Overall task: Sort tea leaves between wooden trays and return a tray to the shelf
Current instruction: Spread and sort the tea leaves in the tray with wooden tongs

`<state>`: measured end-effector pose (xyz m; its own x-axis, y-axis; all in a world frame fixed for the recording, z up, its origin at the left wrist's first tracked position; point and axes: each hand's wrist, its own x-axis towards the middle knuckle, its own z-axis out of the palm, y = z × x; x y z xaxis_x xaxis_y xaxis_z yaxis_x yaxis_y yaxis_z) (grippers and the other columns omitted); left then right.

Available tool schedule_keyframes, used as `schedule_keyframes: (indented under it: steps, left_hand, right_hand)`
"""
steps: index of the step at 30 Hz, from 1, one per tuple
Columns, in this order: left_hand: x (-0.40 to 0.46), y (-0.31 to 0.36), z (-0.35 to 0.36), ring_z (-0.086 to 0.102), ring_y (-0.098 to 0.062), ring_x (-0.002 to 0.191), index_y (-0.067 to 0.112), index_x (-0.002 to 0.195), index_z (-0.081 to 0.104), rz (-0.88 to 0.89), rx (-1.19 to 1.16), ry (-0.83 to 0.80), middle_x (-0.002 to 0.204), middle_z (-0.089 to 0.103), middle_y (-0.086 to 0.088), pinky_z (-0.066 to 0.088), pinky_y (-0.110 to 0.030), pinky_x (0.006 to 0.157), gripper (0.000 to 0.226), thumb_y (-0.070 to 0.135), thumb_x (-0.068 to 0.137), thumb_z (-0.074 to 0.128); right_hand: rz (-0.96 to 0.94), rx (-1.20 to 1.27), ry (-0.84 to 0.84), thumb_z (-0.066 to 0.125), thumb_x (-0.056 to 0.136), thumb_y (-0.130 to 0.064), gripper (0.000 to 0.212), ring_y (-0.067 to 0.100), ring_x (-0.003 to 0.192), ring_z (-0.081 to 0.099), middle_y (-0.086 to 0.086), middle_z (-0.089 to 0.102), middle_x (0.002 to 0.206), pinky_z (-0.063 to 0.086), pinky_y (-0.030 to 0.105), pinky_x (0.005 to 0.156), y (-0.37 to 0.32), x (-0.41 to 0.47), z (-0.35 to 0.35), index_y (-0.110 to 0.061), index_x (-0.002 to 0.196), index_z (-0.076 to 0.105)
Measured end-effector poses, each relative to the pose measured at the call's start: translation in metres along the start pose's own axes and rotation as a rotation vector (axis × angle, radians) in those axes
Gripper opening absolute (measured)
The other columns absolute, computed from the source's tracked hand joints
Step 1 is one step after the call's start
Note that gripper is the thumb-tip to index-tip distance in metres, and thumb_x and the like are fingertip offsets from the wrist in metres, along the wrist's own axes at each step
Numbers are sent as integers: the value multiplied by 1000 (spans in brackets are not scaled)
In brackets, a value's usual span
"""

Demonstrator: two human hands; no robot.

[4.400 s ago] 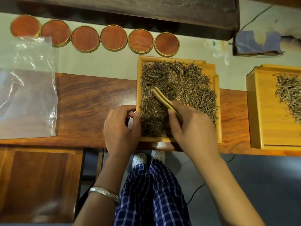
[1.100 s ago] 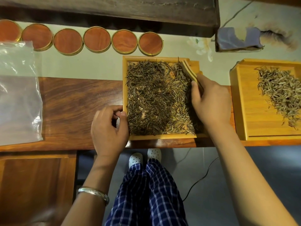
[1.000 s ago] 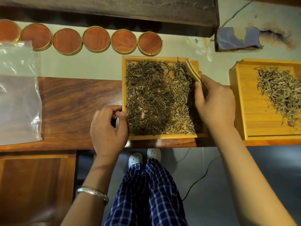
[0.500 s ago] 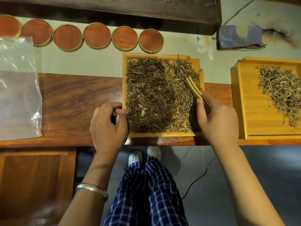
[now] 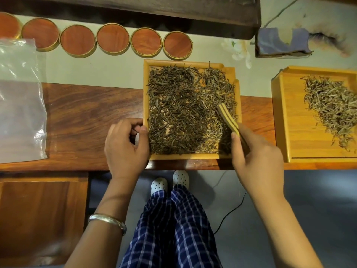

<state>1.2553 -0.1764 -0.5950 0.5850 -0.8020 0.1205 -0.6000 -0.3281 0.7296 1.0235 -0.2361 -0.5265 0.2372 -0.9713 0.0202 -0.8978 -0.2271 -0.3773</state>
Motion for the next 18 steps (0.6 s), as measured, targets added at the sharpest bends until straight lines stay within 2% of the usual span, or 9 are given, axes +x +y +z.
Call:
schedule_keyframes:
  steps: [2,4,10,14,18]
  left_hand:
    - [0,0,0,41,-7,77,16,93,66,4,7,-3,77,50,12,28,-24,65,18,26,89,51]
    - [0,0,0,40,-7,77,16,92,65,11,9,-3,77,50,12,27,-24,65,17,26,89,51]
    - [0,1,0,40,-7,76,15,92,66,11,8,-2,77,50,12,27,-23,65,18,25,89,52]
    - [0,1,1,39,-6,77,13,92,65,21,4,5,78,49,12,26,-21,66,15,22,88,54]
    - [0,-1,1,37,-2,76,14,92,66,25,3,9,78,48,14,24,-20,64,13,21,88,55]
  right_hand:
    - [15,0,-54,52,95,-22,32,26,58,58,8,68,80,38,28,48,0,-10,5,-14,125,62]
    - [47,-1,-79,52,95,-22,33,28,62,61,10,69,83,37,27,50,2,-14,9,-14,126,61]
    - [57,78,24,54,95,-21,32,26,57,59,8,69,75,32,24,53,4,-10,5,-14,125,62]
    - [69,44,-19,52,96,-22,32,28,66,62,9,69,80,33,25,54,3,-4,8,-14,126,61]
    - [95,78,31,52,95,-24,32,25,60,58,7,67,73,33,25,52,4,-5,4,-13,123,62]
